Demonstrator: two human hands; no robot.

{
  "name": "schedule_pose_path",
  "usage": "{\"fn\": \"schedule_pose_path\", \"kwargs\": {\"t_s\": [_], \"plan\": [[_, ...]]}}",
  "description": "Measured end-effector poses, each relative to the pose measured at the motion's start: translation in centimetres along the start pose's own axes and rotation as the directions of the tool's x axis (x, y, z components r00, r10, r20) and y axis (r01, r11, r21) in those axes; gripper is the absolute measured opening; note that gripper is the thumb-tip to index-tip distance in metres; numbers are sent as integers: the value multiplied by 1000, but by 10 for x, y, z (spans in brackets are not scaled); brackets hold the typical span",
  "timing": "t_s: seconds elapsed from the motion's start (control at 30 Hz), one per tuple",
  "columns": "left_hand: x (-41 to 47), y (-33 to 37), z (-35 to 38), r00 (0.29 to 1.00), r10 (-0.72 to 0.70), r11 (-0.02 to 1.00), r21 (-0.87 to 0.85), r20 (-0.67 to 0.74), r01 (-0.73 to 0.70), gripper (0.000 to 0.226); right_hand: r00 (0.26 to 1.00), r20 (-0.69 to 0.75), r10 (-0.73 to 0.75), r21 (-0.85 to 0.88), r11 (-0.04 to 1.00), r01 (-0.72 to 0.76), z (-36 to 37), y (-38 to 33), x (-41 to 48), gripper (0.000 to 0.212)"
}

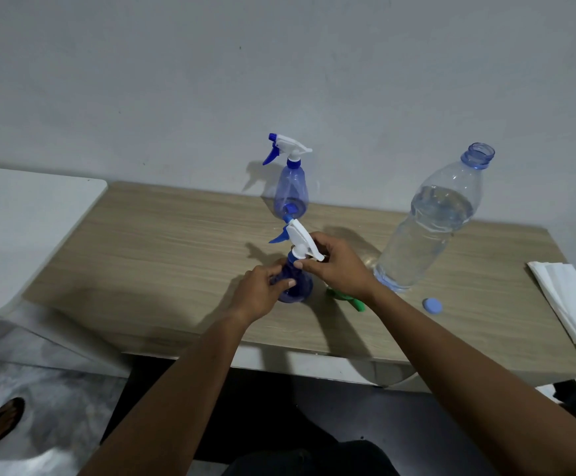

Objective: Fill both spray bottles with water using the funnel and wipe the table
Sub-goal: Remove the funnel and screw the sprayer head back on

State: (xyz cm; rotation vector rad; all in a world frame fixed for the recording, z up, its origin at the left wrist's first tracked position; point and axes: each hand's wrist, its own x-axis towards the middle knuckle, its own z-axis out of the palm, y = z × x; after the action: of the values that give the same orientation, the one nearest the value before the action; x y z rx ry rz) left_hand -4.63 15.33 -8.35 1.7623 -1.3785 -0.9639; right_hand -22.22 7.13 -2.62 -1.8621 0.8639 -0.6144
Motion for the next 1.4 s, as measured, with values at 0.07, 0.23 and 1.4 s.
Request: {"fn": "schedule_pose_path", "kwargs": {"t_s": [0.07,0.23,1.4], "plan": [[1,-3,0,1000,5,1000,-1,2,-5,23,1000,12,1,-34,999,-1,-1,-1,3,24],[2,-3,1,1000,1,1000,-29,6,-1,23,992,125,7,-177,984,16,-9,-6,12,18],[3,-3,5,999,-40,999,-15,-35,40,30,940,335,66,-637,751,175,-20,-36,32,23]]}}
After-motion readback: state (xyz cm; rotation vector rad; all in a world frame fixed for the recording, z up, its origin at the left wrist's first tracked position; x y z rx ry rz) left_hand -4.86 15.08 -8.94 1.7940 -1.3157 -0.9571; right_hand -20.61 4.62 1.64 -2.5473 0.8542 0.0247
